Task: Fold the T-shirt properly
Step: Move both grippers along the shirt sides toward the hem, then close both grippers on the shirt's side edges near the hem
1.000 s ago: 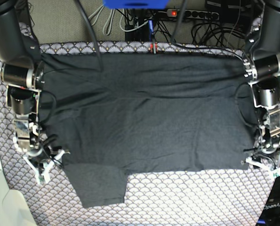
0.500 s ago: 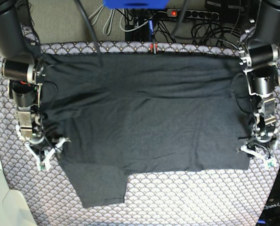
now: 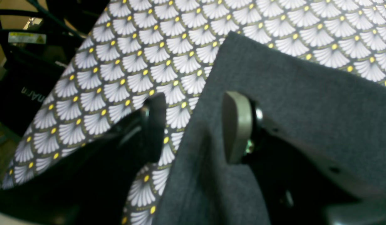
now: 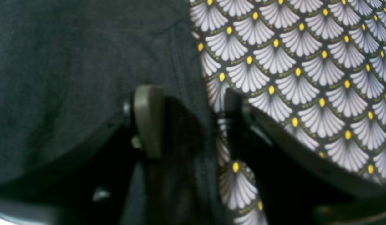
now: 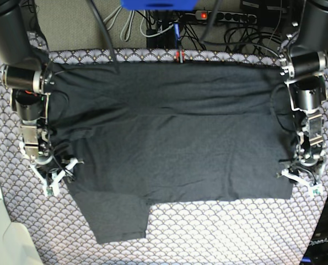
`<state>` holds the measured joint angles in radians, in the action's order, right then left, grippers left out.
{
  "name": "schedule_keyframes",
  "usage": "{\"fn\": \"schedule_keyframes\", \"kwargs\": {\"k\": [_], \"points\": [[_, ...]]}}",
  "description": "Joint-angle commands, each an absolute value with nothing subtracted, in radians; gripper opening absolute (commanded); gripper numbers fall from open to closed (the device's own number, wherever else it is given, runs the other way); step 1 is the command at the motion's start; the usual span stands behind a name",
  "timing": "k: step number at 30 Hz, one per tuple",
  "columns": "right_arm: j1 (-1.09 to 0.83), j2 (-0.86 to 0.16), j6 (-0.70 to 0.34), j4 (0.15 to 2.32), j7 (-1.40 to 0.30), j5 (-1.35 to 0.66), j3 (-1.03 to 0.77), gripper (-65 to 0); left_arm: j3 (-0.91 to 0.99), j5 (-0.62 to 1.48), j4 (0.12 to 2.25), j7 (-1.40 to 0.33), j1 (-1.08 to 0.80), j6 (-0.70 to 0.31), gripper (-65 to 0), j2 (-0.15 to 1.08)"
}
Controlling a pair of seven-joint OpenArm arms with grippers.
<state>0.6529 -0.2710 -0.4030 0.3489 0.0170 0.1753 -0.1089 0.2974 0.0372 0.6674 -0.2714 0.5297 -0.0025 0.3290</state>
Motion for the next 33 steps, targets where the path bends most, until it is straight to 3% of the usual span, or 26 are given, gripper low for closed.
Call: {"fn": "schedule_keyframes", "kwargs": {"k": [1,6,7,17,25,33], "points": [[0.668,-0.272,-0.417,0.357,-0.002,0.186,-0.108,-44.6,0.298,0.033,0.680,-0.246,0.562,0.002,-36.2,0.343],[0.668,-0.266,-0.418,0.363,-0.002,0.185,-0.108,-64.1,0.298,0.033,0.679,-0.246,0.562,0.002,-36.1,0.341],[0.667,-0.266,-0.418,0.363,-0.002,0.185,-0.108,-65.0,0.298,0.033,0.679,-0.246,0.562,0.002,-36.1,0.341],[0.654,-0.257,-0.418,0.366,0.004,0.183,-0.111,-65.0,0.298,0.033,0.499,-0.236,0.688,0.002,-36.1,0.351],[0.654,-0.248,-0.418,0.367,0.004,0.183,-0.108,-65.0,0.297,0.033,0.479,-0.228,0.727,0.002,-36.0,0.351],[0.654,-0.252,-0.418,0.367,0.001,0.188,-0.107,-65.0,0.136,0.041,0.240,0.013,0.783,0.002,-36.0,0.377]]}}
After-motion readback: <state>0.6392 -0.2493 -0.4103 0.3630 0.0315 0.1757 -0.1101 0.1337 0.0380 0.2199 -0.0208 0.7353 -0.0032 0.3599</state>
